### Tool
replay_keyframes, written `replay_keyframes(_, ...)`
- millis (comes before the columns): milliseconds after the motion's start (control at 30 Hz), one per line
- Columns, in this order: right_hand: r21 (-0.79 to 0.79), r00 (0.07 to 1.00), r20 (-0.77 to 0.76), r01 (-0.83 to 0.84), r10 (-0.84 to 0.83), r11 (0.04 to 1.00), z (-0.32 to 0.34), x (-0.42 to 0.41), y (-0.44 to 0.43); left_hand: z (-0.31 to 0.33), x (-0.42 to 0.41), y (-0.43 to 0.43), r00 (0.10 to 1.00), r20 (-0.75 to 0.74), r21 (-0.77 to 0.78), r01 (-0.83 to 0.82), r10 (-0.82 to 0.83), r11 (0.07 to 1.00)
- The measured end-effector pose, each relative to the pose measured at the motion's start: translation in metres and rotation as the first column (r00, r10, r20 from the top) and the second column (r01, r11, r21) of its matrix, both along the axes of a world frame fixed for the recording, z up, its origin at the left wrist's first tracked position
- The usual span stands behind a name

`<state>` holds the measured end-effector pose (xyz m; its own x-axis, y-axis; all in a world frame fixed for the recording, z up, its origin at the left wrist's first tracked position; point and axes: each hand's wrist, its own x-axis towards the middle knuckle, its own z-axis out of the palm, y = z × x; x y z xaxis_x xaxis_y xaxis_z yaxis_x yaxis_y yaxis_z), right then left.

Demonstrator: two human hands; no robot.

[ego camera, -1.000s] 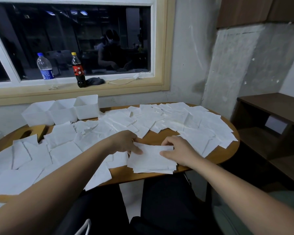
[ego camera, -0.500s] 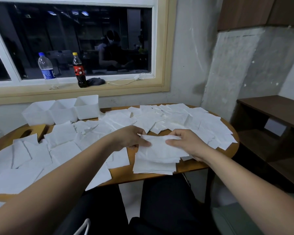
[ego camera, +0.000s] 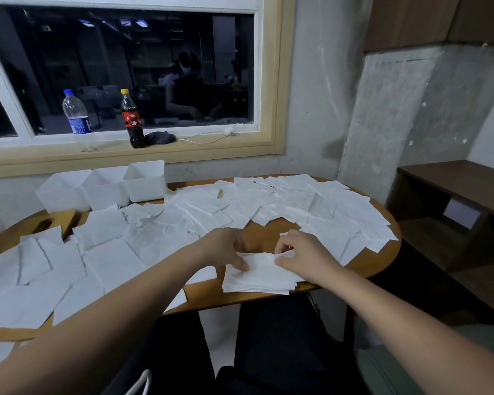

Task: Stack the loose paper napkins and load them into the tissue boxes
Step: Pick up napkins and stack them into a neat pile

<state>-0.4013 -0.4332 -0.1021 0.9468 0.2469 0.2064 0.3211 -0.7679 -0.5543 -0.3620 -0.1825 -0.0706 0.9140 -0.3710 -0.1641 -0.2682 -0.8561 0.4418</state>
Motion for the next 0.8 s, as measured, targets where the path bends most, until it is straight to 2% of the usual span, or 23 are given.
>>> replay_keyframes(167,0.076,0.998,0.057,-0.01,0.006,0.997,0.012,-0.001,-0.002,0.003,0.0,-0.004,0.989,0.073,-0.054,0.133,-0.129,0.99)
replay_keyframes(367,0.361,0.995,-0.101,0.015,0.024,0.932,0.033,0.001,0.0,0.014,0.005,0.002,1.0,-0.015,-0.37,0.015,-0.022,0.929)
replay_keyframes(433,0.434,0.984,-0.178,0.059,0.021,0.899,0.032,0.001,0.002,0.02,0.006,0.008,0.998,-0.065,-0.414,-0.033,0.007,0.91)
replay_keyframes(567,0.357,0.966,-0.256,0.118,-0.024,0.927,0.019,0.001,0.006,0.013,0.013,0.013,0.993,-0.115,-0.292,-0.042,0.009,0.956)
replay_keyframes(800,0.078,0.978,-0.147,0.162,-0.149,0.984,-0.001,-0.003,0.01,-0.009,0.015,0.011,0.996,-0.093,-0.072,-0.009,0.002,0.997)
